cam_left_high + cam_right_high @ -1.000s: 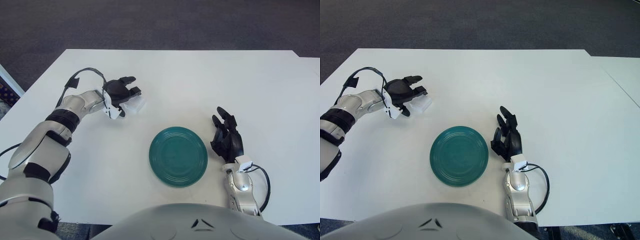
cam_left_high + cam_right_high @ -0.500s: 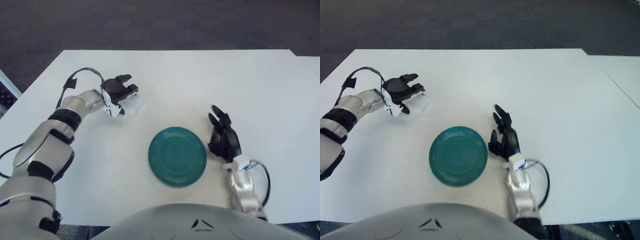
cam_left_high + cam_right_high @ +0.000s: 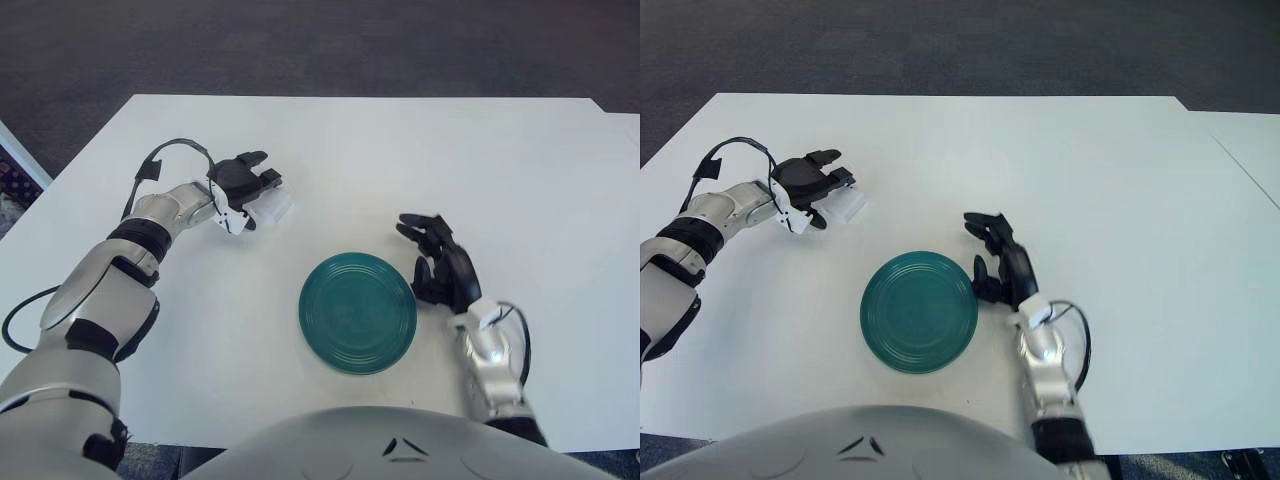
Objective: Put the charger into the plate.
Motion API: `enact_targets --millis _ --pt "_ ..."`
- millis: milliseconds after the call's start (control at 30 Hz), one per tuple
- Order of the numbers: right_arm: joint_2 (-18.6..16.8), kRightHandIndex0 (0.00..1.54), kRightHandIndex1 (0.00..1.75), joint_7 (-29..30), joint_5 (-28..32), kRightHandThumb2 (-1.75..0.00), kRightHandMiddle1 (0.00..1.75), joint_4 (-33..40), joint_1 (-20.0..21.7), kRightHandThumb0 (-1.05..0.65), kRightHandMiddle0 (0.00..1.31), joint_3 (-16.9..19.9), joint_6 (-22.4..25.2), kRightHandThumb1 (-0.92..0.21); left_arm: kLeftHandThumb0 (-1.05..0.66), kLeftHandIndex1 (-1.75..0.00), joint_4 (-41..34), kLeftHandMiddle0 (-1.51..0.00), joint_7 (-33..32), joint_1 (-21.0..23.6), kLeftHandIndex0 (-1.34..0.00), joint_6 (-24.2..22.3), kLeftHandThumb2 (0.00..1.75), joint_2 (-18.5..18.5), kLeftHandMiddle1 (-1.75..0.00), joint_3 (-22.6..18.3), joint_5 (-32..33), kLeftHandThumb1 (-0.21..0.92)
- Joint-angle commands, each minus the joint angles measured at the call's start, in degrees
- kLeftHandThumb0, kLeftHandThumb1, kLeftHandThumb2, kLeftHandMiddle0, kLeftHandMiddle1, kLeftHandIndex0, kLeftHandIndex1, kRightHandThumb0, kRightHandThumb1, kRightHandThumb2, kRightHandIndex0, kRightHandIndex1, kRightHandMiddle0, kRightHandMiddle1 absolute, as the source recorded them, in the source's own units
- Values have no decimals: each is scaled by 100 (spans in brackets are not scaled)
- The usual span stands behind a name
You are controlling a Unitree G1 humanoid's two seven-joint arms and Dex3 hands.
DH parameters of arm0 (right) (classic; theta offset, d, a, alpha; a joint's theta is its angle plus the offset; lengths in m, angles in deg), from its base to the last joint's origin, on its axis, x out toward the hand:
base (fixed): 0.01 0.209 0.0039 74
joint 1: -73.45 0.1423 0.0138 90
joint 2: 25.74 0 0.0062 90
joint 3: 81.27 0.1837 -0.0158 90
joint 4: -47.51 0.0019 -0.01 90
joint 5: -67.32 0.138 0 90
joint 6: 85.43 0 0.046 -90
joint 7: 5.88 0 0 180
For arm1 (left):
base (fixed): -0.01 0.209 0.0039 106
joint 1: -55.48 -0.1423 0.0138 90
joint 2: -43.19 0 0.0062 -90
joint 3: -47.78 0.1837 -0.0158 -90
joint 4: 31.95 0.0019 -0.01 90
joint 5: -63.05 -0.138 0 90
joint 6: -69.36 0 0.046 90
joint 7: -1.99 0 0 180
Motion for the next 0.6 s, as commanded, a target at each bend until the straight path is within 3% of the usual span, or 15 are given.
enact_targets --millis 0,167,300,467,567 --pt "22 23 3 -6 136 -88 52 72 -121 -74 0 73 195 -92 -98 -71 41 -15 145 191 -2 5 11 75 0 -56 172 92" --pt "-77 24 2 158 147 -88 52 78 -87 -76 0 144 350 -92 -99 -71 46 -15 309 192 -2 86 15 116 0 -120 407 92" --pt "8 25 2 -199 580 -86 52 -122 25 -75 0 90 -89 -92 -98 -72 12 -16 527 167 -3 130 16 146 0 -202 643 92" --pt "9 25 1 -22 306 -88 50 -106 49 -74 0 129 17 -92 -96 -72 -36 -16 755 144 -5 85 16 169 0 -251 814 92" --pt "16 30 1 -14 301 -87 60 -126 55 -74 2 131 -67 -92 -96 -73 -87 -16 868 125 -5 63 15 167 0 -269 880 92"
